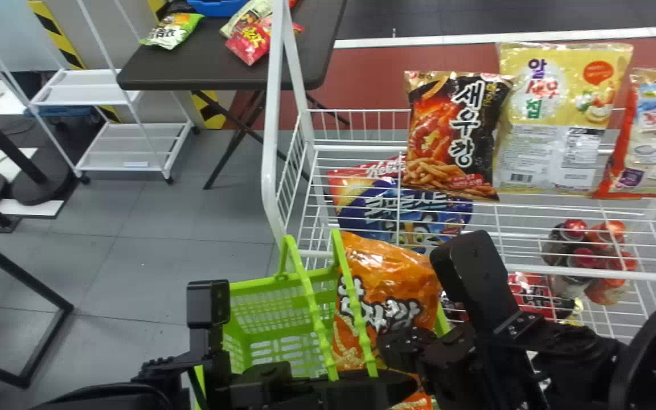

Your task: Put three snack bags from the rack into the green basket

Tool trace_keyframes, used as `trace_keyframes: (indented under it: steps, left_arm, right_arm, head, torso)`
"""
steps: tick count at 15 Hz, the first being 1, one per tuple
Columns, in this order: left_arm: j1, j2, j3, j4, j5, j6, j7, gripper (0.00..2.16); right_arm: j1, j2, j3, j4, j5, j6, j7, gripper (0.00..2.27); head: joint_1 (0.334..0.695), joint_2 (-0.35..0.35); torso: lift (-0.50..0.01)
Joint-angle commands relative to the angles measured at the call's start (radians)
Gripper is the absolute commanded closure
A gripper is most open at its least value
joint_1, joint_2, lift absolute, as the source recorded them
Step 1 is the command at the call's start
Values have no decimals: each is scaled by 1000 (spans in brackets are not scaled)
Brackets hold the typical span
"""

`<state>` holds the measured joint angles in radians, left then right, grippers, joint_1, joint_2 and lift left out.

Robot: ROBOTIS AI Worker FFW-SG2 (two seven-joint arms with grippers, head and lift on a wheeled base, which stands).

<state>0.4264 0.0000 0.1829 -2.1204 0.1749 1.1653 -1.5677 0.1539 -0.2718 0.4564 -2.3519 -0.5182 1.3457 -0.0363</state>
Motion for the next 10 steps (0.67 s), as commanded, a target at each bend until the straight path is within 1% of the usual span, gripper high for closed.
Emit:
trace_keyframes:
  steps: [1,2,3,5,7,10]
  left_arm:
    - [0,-3,1,-1,0,3,-9,2145]
    - [0,-3,1,0,-2,3,-9,2145]
    - [0,-3,1,0,-3,3,-9,2145]
    - [0,-3,4,2,-3,3,-11,2145]
    - [0,-3,6,3,-3,3,-11,2145]
    - [0,-3,6,2,-3,3,-9,2145]
  right_arm:
    - [3,-3,1,17,-11,-9,9,1585]
    - [9,-6,-8,5,-20,-9,12,677]
    - [16,-10,-27,-12,-33,0,12,-2]
    - [30,-14,-93,-35,-106,22,12,-2]
    - [46,-15,-173,-47,-194,31,15,26]
    - [41,-15,-275,-60,-197,28,26,29]
  head:
    - [695,185]
    - [695,189]
    - [695,192]
    - [695,189]
    - [695,170]
    - [695,144]
  torso:
    - [0]
    - [0]
    - [0]
    - [0]
    - [0]
    - [0]
